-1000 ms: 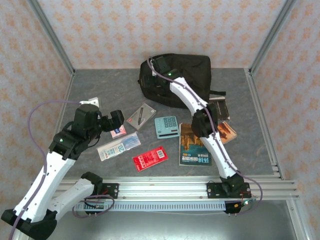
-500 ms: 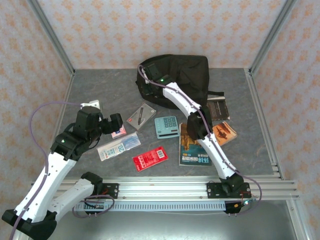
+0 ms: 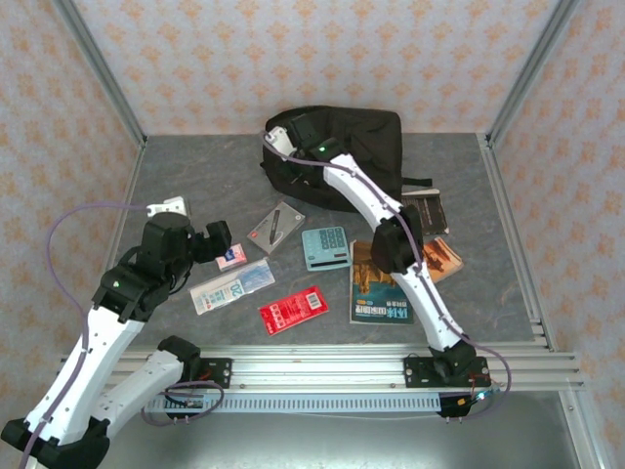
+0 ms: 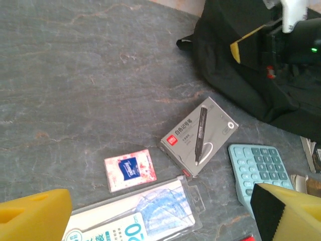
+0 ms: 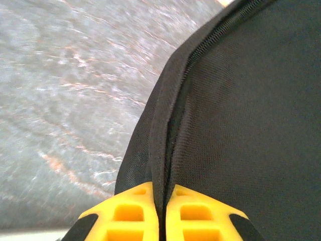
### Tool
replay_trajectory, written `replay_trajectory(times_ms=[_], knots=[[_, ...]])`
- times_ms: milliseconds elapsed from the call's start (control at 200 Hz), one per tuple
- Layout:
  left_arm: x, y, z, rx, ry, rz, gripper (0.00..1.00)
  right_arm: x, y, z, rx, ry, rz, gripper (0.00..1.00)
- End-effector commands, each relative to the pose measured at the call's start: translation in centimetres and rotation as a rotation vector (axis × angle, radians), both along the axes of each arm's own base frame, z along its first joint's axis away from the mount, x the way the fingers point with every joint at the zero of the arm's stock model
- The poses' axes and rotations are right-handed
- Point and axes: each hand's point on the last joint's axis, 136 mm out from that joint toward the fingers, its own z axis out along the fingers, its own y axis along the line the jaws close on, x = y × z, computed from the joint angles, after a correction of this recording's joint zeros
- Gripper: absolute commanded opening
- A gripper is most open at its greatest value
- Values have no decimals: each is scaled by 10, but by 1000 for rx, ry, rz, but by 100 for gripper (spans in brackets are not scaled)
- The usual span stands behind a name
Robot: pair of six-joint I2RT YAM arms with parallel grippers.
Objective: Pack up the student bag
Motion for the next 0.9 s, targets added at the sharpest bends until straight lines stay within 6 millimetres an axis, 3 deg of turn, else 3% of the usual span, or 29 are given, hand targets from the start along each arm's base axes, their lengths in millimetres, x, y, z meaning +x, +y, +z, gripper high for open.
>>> replay_trajectory(times_ms=[0, 195, 365, 490, 575, 621, 696, 821, 871, 896], knots=[[-5, 15, 5, 41, -21, 62, 94, -38, 16, 92, 30, -197, 267, 0], [-13, 30, 14, 57, -60, 134, 94, -121, 23, 92, -130, -318, 603, 0], [-19, 40, 24, 51, -106, 179, 94, -184, 3, 84, -196, -459, 722, 0], [-18, 36, 26, 24, -121, 168, 94, -196, -36, 69, -242, -468, 594, 0], [-13, 30, 24, 9, -110, 151, 94, -188, -68, 57, -286, -527, 433, 1], [-9, 26, 21, 3, -100, 138, 94, -186, -82, 51, -271, -528, 349, 8], [1, 16, 17, -9, -73, 108, 94, -191, -99, 46, -210, -492, 253, 32], [23, -8, 12, -26, 6, 31, 94, -213, -114, 44, -70, -448, 162, 43], [33, -19, 10, -24, 39, -13, 92, -225, -118, 55, 34, -452, 140, 44], [38, -25, 10, -24, 48, -37, 91, -231, -119, 59, 109, -453, 121, 50]])
